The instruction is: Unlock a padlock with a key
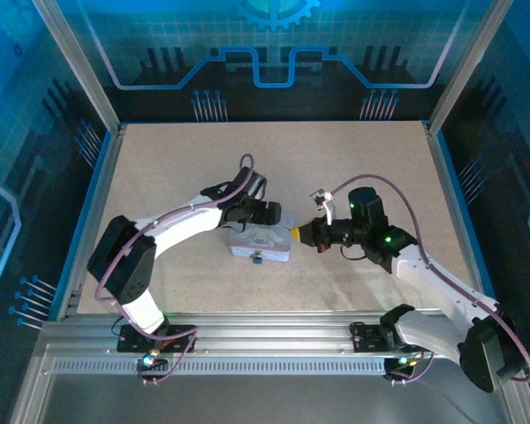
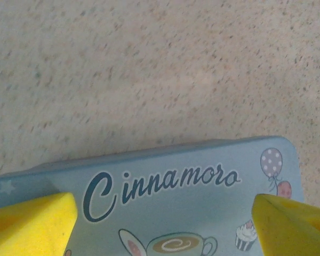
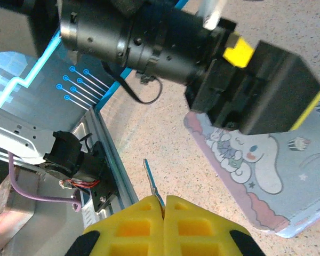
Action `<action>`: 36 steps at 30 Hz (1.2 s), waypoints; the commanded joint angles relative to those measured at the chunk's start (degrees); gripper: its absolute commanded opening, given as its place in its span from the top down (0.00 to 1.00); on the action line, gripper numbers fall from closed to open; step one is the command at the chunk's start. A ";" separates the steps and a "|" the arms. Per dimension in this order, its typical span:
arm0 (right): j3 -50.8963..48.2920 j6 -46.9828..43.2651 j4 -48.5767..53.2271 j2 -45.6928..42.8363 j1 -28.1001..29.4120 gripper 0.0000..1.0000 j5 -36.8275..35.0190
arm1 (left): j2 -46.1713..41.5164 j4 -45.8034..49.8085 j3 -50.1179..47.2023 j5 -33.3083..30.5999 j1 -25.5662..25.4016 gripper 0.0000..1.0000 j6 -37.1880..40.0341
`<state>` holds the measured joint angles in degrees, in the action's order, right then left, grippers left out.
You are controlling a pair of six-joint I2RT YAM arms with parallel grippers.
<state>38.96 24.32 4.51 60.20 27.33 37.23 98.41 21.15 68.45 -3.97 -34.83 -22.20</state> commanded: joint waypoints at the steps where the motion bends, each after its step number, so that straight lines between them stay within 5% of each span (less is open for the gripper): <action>1: -1.53 -0.37 0.79 -0.27 -1.18 0.99 -0.63 | 5.09 2.65 4.18 2.28 0.60 0.12 6.61; 7: -3.52 1.18 -1.81 1.50 -2.43 0.99 -1.11 | 5.51 3.28 9.34 3.32 1.46 0.10 10.67; 12: -4.09 3.44 -5.90 5.19 -2.64 0.99 -0.52 | -2.65 1.66 7.27 2.94 2.03 0.06 12.31; 25: 0.71 9.82 -15.61 20.81 -1.13 0.99 -2.69 | -35.77 -18.71 -28.93 5.52 2.05 0.01 2.39; 36: 7.18 13.21 -16.01 32.26 -0.09 1.00 -4.78 | -34.96 -26.91 -39.74 6.30 -0.47 0.03 -2.05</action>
<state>44.38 36.16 -11.00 90.65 26.37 33.12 61.87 -0.25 30.20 1.52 -34.17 -22.63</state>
